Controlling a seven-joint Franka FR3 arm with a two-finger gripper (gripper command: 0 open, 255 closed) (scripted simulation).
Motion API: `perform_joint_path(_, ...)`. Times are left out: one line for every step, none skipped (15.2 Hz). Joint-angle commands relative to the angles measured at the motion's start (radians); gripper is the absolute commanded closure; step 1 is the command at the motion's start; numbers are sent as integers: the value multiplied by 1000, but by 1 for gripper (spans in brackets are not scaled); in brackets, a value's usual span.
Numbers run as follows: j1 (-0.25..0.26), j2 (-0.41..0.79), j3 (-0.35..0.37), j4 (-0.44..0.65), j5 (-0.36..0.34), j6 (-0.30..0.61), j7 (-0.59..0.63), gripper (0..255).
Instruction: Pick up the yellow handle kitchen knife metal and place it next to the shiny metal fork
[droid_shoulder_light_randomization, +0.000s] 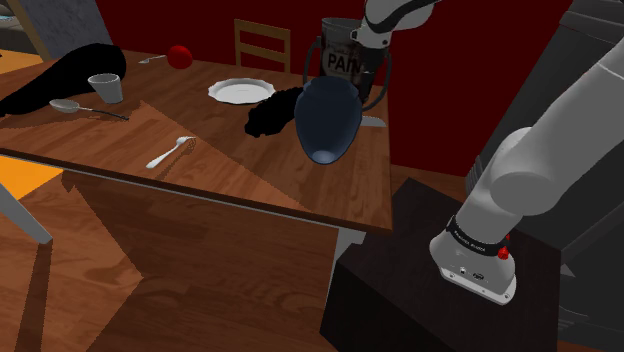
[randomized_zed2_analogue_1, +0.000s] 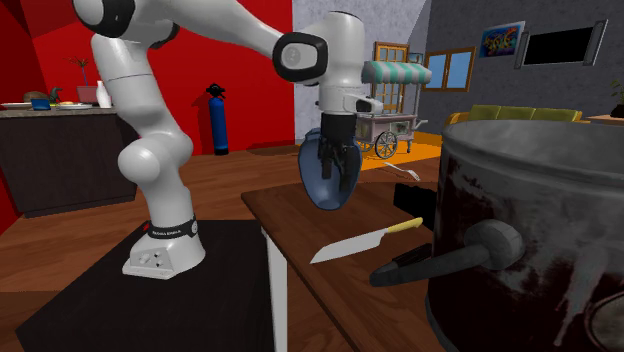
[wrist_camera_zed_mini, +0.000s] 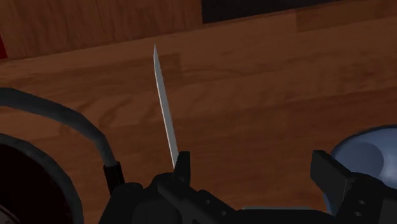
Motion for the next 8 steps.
perform_joint_path(4, 79, -16, 35, 19, 46, -52, 0)
perform_joint_path(4, 118, -23, 54, 30, 66, -78, 0)
perform_joint_path(4, 157, -29, 75, 42, 84, -104, 0)
perform_joint_path(3, 197, -33, 97, 56, 101, -130, 0)
perform_joint_path(1, 237, -36, 120, 70, 116, -156, 0)
perform_joint_path(-2, 277, -38, 145, 85, 130, -182, 0)
perform_joint_path(-6, 317, -38, 171, 100, 143, -208, 0)
perform_joint_path(-11, 357, -37, 199, 116, 154, -233, 0)
